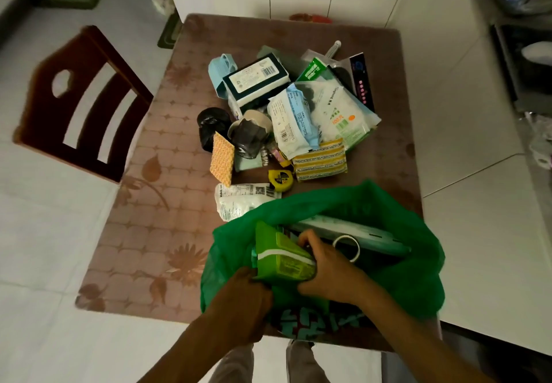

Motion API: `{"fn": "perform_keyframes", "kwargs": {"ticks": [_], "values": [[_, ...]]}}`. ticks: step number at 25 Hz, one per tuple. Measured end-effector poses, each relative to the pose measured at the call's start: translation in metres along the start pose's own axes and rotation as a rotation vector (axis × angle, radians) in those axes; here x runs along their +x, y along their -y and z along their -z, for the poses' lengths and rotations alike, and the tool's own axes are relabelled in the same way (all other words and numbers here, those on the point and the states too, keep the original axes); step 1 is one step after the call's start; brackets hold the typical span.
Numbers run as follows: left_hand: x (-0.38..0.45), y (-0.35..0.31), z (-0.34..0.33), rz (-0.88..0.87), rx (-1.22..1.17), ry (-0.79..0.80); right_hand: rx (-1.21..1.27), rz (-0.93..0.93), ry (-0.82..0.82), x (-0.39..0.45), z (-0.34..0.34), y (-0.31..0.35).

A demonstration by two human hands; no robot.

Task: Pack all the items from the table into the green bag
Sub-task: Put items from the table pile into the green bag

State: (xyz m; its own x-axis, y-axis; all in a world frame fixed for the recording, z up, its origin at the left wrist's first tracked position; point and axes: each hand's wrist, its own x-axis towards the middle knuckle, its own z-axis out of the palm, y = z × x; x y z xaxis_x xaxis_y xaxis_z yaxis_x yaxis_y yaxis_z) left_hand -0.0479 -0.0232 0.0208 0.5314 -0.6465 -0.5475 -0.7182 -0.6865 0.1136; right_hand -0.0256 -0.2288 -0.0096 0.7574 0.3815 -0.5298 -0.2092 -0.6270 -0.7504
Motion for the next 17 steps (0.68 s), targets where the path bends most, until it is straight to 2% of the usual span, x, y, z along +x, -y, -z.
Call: {"fn": "perform_keyframes", "kwargs": {"ticks": [2,4,6,10,13,15,16,17], "values": [[-0.010,0.003,-0.004,-0.033,-0.037,0.033,-0.316,-0.004,0.018,0.006,0.000,-0.001],[-0.013,0.002,-0.006,-0.008,-0.039,-0.033,-0.615,0.007,0.021,0.009,-0.013,-0.014],[-0.013,-0.002,-0.005,0.013,-0.085,-0.082,-0.804,-0.008,0.006,0.010,-0.037,-0.029],[-0.010,-0.007,0.007,0.078,-0.118,-0.128,-0.778,0.018,-0.134,0.020,-0.071,-0.046],[-0.015,-0.004,0.010,0.149,-0.226,0.043,-0.804,0.096,-0.170,0.030,-0.071,-0.050],[-0.020,0.011,0.020,0.057,-0.531,0.057,-0.680,0.149,-0.090,0.032,-0.057,-0.043],[-0.018,0.021,0.028,0.036,-0.802,-0.007,-0.604,0.159,-0.030,0.029,-0.045,-0.038],[-0.011,0.037,0.035,0.078,-1.081,-0.141,-0.542,0.161,-0.008,0.023,-0.032,-0.034]]}}
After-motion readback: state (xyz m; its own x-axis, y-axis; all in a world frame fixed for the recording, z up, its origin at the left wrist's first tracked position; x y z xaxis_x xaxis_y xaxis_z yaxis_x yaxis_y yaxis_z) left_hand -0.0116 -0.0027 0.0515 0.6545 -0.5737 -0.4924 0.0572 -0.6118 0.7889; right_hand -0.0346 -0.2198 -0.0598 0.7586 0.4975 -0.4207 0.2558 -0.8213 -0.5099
